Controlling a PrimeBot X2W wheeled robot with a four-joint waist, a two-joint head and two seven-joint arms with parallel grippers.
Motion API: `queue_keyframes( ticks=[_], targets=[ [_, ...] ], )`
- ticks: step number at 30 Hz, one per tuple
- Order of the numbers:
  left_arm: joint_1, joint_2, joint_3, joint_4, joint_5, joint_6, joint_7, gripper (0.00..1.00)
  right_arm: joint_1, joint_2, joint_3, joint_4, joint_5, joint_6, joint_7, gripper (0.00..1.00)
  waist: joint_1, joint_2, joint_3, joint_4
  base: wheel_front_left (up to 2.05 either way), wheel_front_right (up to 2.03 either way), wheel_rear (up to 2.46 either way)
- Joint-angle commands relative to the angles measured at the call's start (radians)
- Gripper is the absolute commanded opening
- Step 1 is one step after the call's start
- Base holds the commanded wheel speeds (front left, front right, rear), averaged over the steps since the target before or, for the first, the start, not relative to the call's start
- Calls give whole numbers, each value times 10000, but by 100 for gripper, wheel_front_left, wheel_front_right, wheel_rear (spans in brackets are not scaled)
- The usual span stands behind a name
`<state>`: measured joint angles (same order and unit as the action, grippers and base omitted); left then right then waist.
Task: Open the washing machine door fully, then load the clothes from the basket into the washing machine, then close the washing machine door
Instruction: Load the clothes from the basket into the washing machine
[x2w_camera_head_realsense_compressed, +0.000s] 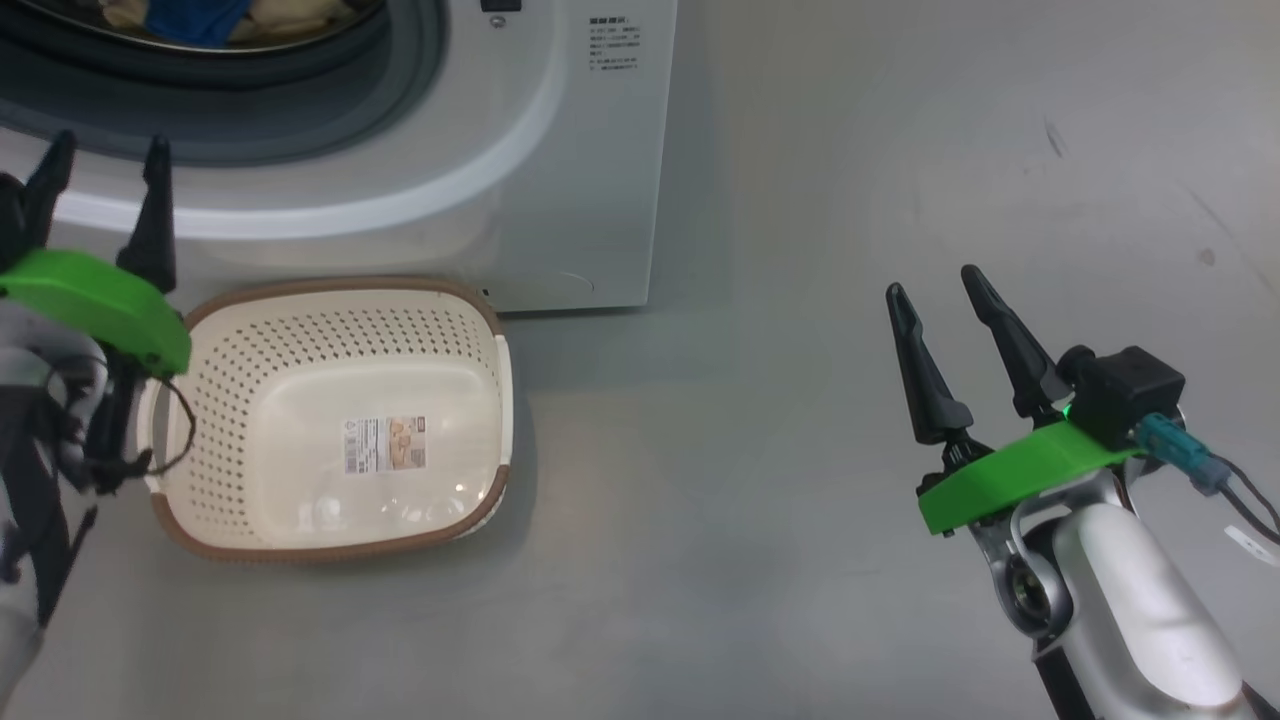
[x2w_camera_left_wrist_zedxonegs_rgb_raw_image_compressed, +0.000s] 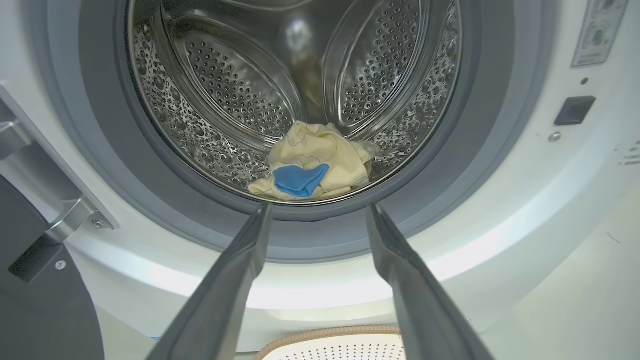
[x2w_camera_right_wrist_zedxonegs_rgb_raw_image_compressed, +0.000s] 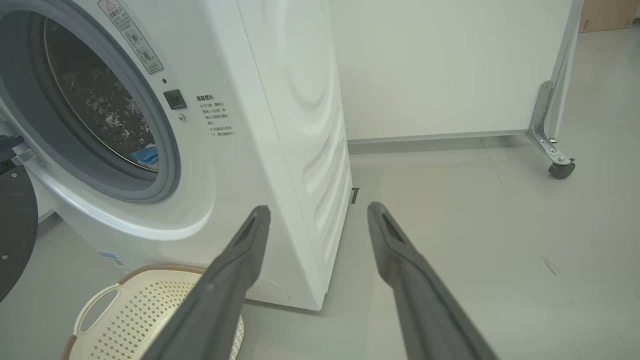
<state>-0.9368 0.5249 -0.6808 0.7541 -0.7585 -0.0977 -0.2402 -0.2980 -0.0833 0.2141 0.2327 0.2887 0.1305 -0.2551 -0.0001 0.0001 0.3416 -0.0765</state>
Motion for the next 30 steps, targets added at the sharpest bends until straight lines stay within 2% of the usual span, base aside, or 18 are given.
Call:
queue_keyframes(
  ticks=[1,12,18,23,30],
  targets=[
    [281,568,518,-603,-129,216,-155,100,180,-84,97,-295,-67,2,-67,100,1,-1,-550,196,0,0,0],
    [3586,617,1478,-3709,-287,1805,-212,100,933,-167,-79,-341,-28,2,-67,100,1,-1,-1914,320,0,0,0],
    [5076,328,2173,-5023,-9,2402,-214,100,1200,-176,-48,-307,14,2,-67,100,1,-1,-2445,289,0,0,0],
    [6097,1,2811,-5734,306,2646,-215,100,1365,-225,-41,-312,61,2,-67,100,1,-1,-2745,263,0,0,0],
    [6940,-481,3429,-6197,704,2680,-215,100,1519,-218,-65,-343,72,2,-67,100,1,-1,-2936,260,0,0,0]
  ],
)
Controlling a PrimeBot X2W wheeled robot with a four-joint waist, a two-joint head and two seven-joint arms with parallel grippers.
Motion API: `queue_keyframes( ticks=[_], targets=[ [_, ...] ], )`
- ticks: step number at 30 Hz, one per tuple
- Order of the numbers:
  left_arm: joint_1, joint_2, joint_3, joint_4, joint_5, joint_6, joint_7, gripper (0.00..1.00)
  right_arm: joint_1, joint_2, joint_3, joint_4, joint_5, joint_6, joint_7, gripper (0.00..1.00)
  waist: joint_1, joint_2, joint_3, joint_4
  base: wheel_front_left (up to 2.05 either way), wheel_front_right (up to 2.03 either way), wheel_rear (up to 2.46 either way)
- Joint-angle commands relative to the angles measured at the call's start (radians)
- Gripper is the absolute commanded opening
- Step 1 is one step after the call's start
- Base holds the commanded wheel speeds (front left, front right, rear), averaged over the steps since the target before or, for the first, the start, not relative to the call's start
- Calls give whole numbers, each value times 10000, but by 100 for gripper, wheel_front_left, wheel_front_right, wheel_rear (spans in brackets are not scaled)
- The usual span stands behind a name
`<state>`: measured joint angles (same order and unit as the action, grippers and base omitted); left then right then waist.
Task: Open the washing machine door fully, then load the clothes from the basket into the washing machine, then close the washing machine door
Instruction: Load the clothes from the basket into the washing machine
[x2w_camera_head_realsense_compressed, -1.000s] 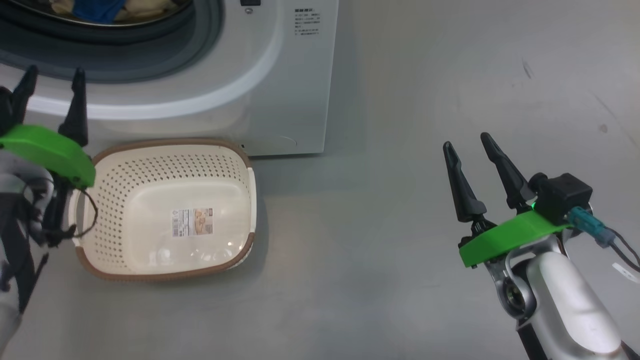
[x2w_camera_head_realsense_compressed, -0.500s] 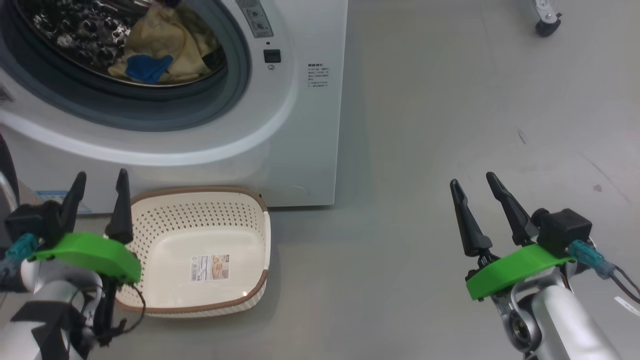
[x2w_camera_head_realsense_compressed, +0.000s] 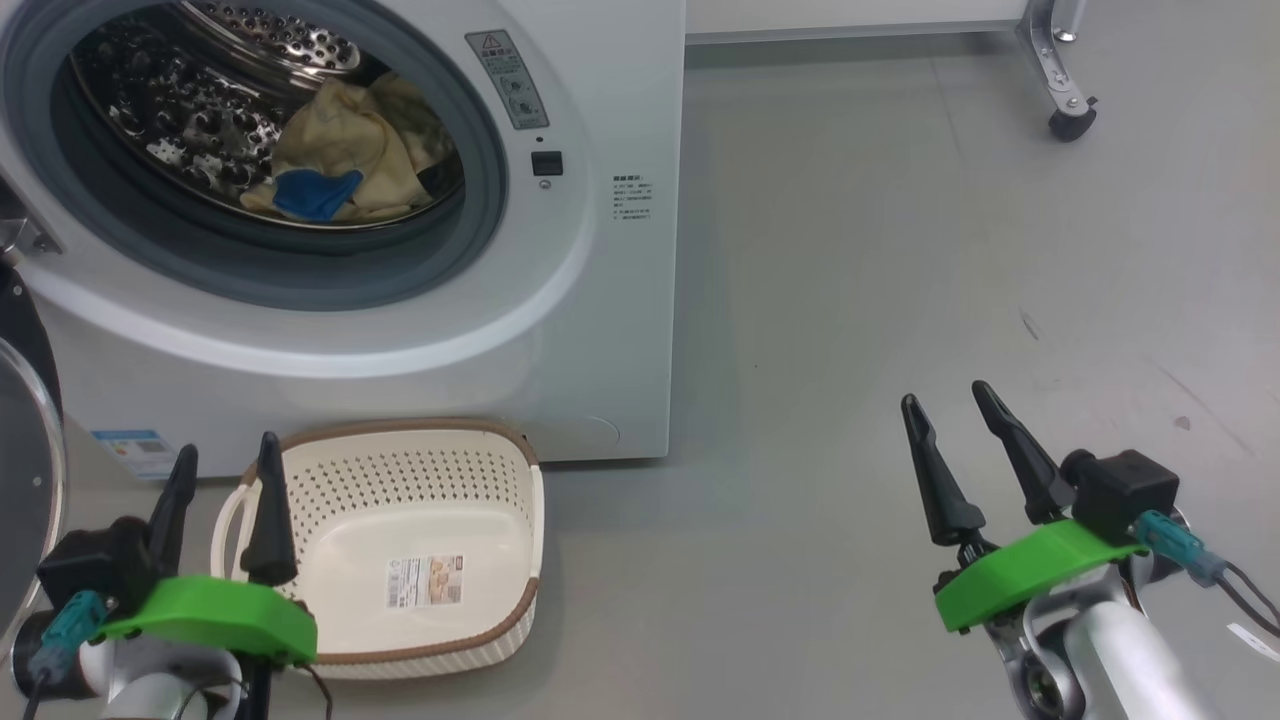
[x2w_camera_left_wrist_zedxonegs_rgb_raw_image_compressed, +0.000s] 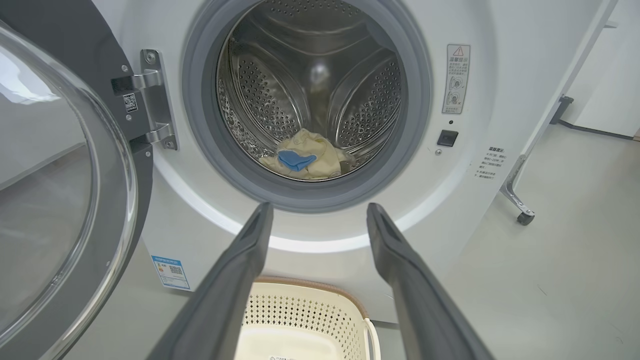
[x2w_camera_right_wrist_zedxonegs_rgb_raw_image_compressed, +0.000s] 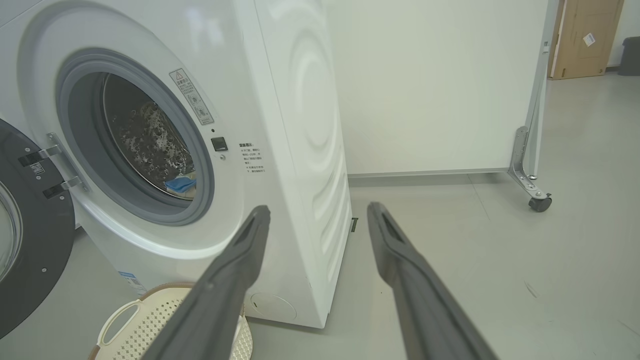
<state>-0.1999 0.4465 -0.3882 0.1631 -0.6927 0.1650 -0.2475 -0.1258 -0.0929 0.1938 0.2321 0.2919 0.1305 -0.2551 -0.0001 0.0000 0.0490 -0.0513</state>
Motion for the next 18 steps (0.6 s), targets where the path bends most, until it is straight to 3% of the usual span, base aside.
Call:
queue_keyframes(
  ticks=[1,12,18],
  targets=[
    [-324,216,557,-341,167,38,-142,100,-166,-117,124,-343,44,2,-67,100,1,0,-42,19,0,0,0],
    [623,-823,1444,-572,1615,-281,-143,100,52,-40,25,-391,56,2,-67,100,1,0,-202,98,0,0,0],
    [846,-1395,1837,-489,2028,-665,-143,100,70,-20,-7,-405,65,2,-67,100,1,0,-235,103,0,0,0]
  ],
)
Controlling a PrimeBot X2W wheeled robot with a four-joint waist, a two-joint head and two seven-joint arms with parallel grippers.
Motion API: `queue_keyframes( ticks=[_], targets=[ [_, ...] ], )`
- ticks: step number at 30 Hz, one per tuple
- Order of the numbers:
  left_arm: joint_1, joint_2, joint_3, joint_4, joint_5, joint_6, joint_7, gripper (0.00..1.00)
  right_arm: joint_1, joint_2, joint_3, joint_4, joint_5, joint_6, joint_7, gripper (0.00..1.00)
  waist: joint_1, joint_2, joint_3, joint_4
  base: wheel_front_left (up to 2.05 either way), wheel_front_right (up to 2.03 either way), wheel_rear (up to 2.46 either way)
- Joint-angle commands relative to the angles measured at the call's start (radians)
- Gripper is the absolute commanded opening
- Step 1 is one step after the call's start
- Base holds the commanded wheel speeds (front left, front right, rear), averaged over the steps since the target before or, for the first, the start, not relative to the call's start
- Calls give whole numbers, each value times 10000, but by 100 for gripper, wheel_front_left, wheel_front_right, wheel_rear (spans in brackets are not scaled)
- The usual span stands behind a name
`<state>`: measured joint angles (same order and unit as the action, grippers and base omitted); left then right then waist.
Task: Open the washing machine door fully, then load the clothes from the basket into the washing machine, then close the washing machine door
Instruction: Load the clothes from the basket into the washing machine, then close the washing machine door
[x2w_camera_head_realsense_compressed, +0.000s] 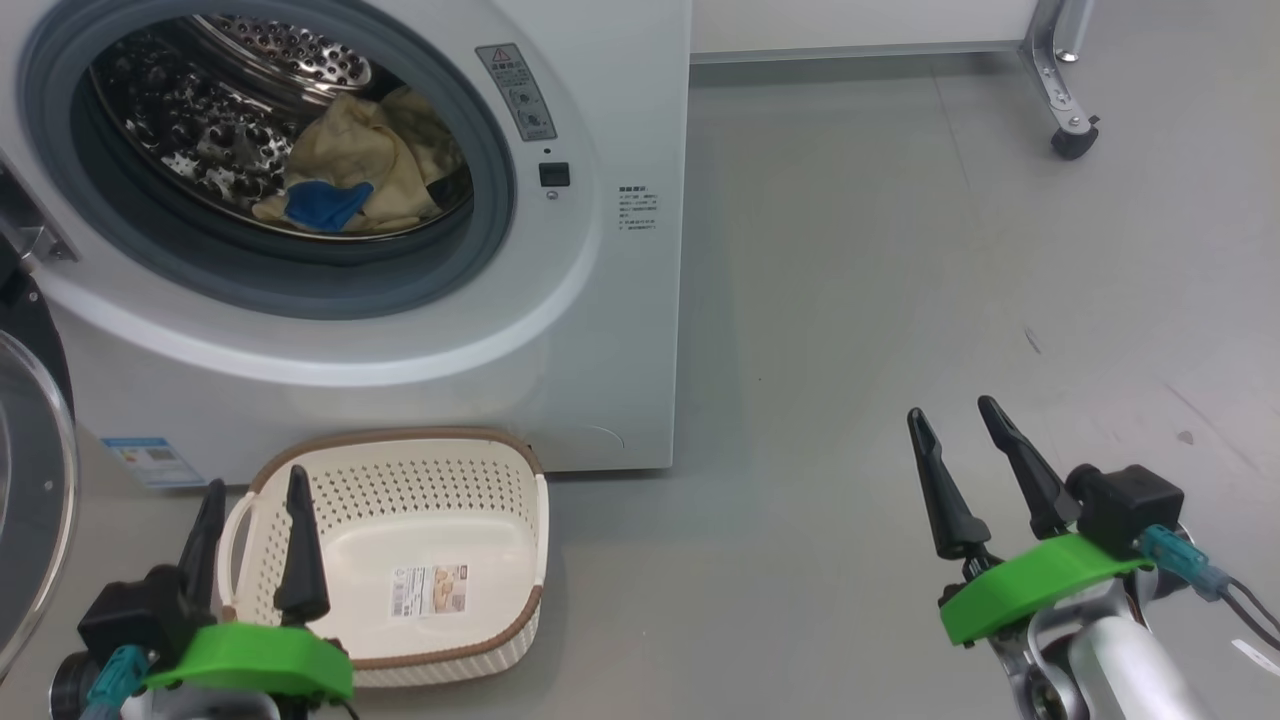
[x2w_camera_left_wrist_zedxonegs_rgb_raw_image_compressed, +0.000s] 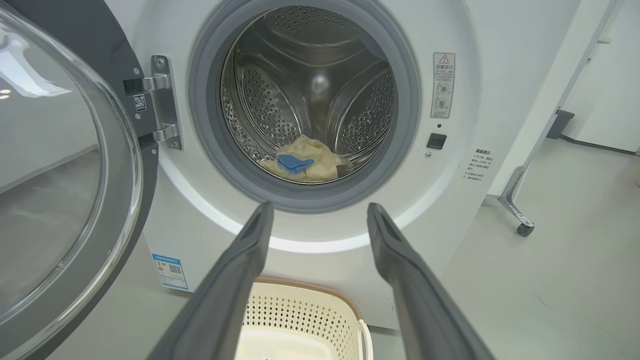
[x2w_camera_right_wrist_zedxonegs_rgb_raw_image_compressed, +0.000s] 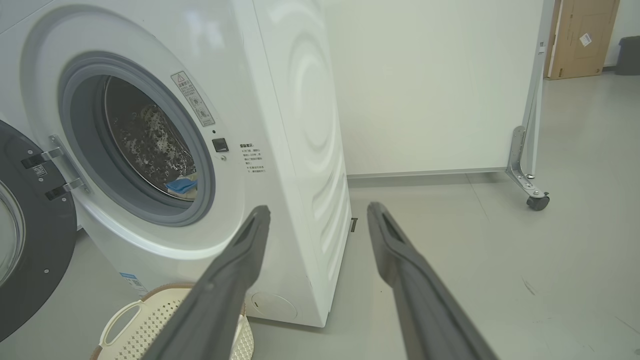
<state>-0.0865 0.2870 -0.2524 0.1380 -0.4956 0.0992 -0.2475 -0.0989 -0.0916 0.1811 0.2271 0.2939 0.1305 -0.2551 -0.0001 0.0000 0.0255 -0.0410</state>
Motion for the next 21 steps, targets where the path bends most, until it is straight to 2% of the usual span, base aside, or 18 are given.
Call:
queue_keyframes(
  ticks=[1,21],
  targets=[
    [-268,126,547,-221,122,-66,-143,100,-203,-29,125,-351,44,2,-67,100,1,0,0,-5,0,0,0],
    [-69,-934,1565,427,1052,-1060,-143,100,-245,19,230,-195,73,2,-67,100,1,0,-157,-104,0,0,0]
  ],
)
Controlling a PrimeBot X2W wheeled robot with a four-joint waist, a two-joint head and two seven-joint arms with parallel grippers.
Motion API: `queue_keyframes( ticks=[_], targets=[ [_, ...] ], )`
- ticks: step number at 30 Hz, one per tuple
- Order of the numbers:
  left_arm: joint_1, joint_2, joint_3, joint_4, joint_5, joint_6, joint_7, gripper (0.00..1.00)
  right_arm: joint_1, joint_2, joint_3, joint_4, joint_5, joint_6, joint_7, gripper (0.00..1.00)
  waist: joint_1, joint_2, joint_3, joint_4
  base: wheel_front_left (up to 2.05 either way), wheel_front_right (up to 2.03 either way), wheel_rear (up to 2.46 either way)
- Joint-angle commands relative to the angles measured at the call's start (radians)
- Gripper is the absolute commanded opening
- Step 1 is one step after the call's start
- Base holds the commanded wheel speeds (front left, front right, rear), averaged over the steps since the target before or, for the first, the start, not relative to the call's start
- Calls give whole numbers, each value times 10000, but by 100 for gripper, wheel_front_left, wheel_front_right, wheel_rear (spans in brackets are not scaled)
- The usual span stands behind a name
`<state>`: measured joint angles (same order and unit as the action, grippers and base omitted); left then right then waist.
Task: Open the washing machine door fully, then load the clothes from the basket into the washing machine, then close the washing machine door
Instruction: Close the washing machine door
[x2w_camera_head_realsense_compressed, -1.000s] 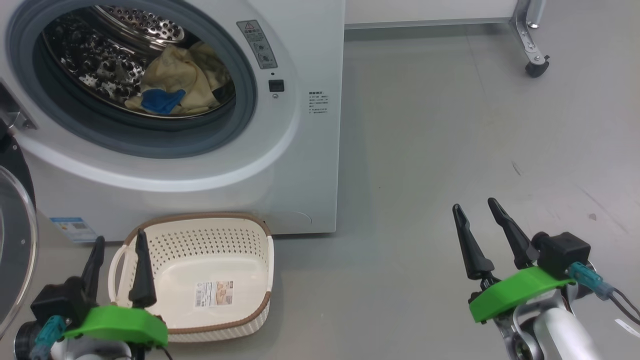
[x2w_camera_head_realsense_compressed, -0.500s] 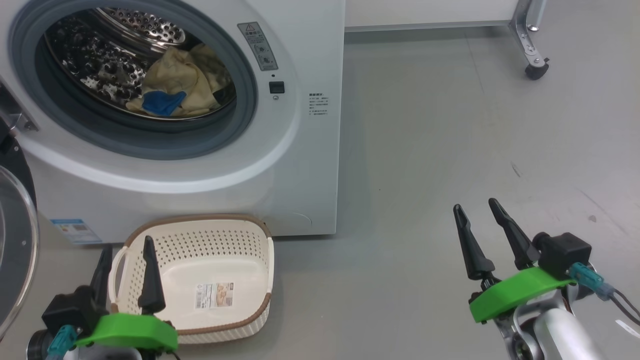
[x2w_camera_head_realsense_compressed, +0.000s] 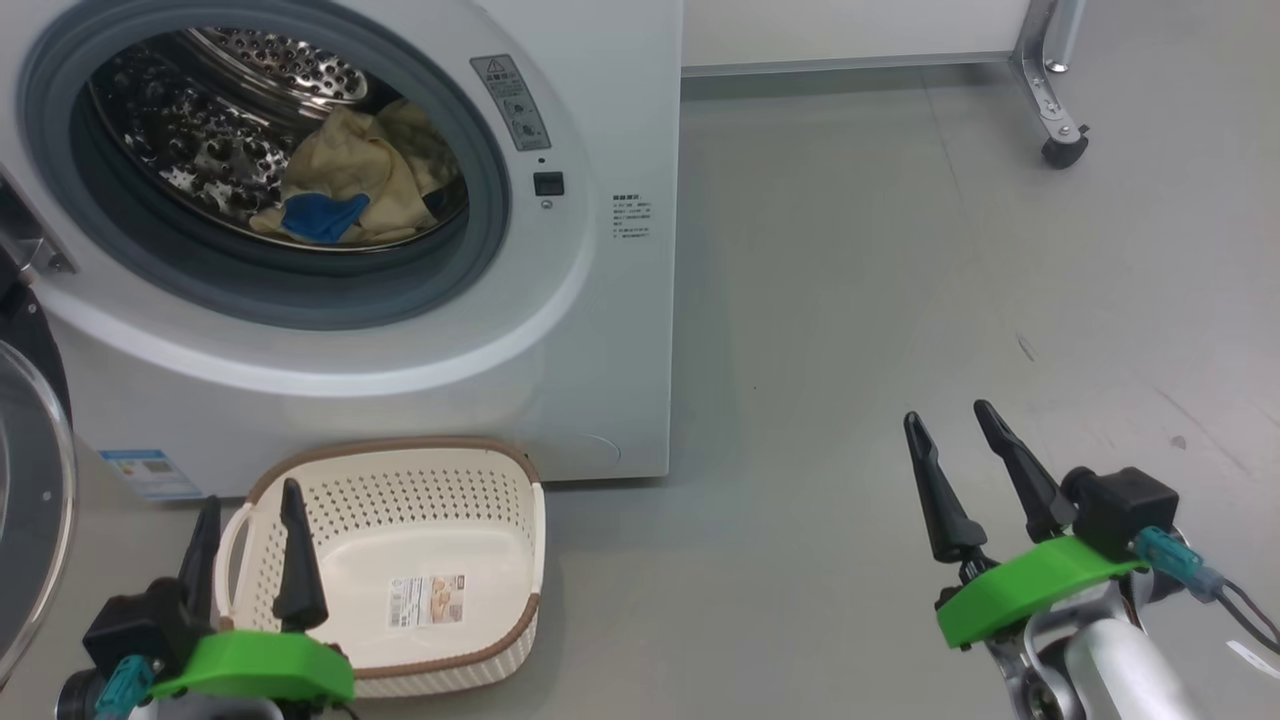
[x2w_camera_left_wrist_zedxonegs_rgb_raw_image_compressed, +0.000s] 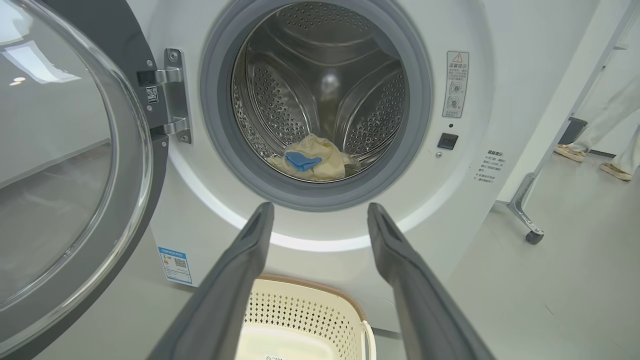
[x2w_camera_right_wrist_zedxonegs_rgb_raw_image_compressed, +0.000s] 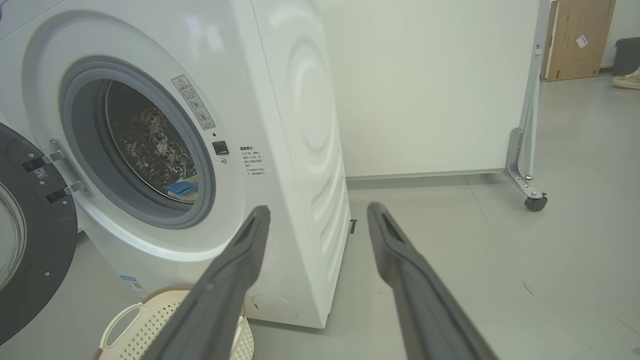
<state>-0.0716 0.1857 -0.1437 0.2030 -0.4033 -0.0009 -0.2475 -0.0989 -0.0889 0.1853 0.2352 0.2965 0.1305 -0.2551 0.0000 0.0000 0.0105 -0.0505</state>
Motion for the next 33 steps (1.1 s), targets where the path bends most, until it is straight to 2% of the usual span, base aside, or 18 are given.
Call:
queue_keyframes(
  ticks=[1,14,33],
  targets=[
    [-218,79,478,-224,130,-60,-143,100,-245,-7,188,-275,46,2,-67,100,0,0,-7,-9,0,0,0],
    [-254,-354,791,44,359,-539,-143,100,-312,-26,186,-279,40,2,-67,100,0,0,50,-91,0,0,0],
    [-391,-769,1228,224,443,-901,-143,100,-319,27,90,-325,-5,2,-67,100,0,0,283,-132,-10,8,2]
  ],
)
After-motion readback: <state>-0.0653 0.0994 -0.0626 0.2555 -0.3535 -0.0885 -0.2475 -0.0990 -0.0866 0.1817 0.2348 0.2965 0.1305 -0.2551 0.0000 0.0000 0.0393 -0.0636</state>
